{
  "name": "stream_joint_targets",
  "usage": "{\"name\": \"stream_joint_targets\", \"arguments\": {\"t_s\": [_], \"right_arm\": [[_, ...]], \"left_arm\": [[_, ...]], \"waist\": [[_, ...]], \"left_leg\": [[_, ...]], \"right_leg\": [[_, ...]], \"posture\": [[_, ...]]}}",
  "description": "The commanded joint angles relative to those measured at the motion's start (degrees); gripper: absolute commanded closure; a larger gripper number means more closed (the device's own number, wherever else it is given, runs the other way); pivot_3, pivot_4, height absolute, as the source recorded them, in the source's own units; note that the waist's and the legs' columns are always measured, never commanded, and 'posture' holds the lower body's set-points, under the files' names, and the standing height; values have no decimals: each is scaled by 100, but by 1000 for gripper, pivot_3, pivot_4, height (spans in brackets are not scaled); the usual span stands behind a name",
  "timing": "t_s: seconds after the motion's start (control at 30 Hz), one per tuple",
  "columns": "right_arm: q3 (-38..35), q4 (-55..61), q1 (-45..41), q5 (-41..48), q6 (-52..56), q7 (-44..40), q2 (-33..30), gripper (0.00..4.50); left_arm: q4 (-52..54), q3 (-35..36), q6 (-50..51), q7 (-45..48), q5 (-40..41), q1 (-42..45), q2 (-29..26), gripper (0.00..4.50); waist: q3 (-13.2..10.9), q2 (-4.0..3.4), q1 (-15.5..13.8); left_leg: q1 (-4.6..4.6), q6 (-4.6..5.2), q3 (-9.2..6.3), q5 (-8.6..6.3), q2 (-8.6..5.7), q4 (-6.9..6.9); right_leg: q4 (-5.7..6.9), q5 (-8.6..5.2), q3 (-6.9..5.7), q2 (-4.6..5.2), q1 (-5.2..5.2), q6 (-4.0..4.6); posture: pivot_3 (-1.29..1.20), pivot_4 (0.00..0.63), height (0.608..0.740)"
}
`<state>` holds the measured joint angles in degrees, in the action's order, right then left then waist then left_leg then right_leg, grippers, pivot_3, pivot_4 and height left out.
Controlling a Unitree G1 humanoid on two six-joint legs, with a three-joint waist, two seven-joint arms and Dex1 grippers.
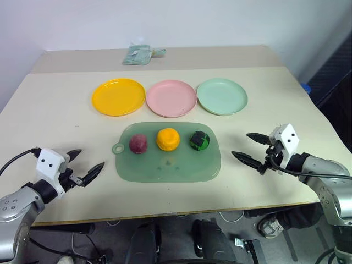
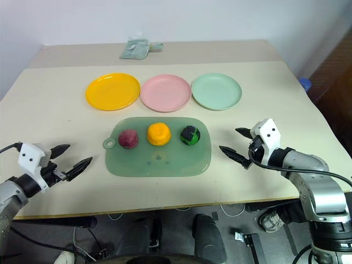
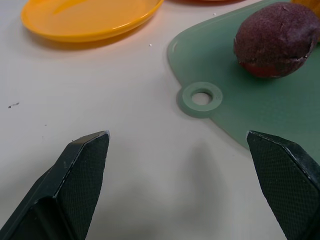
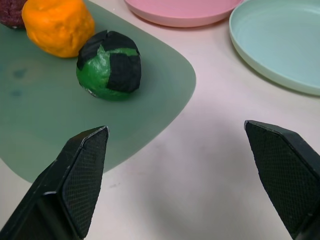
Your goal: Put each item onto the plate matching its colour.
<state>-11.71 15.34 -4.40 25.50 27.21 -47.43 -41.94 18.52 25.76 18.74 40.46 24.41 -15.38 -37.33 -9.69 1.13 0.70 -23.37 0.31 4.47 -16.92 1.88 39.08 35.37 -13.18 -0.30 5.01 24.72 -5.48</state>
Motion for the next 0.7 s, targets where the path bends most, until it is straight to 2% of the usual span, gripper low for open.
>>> {"name": "stream_joint_targets", "arguments": {"t_s": [0.03, 0.7], "right_arm": [[-4, 44, -120, 20, -118, -13, 32, 67], [44, 256, 79, -10, -240, 233, 210, 67]], "left_arm": [[244, 97, 15, -59, 87, -7, 19, 0], [610, -280, 393, -186, 133, 226, 113, 0]], "waist": [[0, 0, 1], [0, 0, -2]], "left_leg": [[0, 0, 0, 0, 0, 0], [2, 2, 1, 1, 0, 3]], "right_leg": [[0, 0, 0, 0, 0, 0], [2, 1, -1, -28, -5, -1]], "posture": [[0, 150, 740], [0, 150, 740]]}}
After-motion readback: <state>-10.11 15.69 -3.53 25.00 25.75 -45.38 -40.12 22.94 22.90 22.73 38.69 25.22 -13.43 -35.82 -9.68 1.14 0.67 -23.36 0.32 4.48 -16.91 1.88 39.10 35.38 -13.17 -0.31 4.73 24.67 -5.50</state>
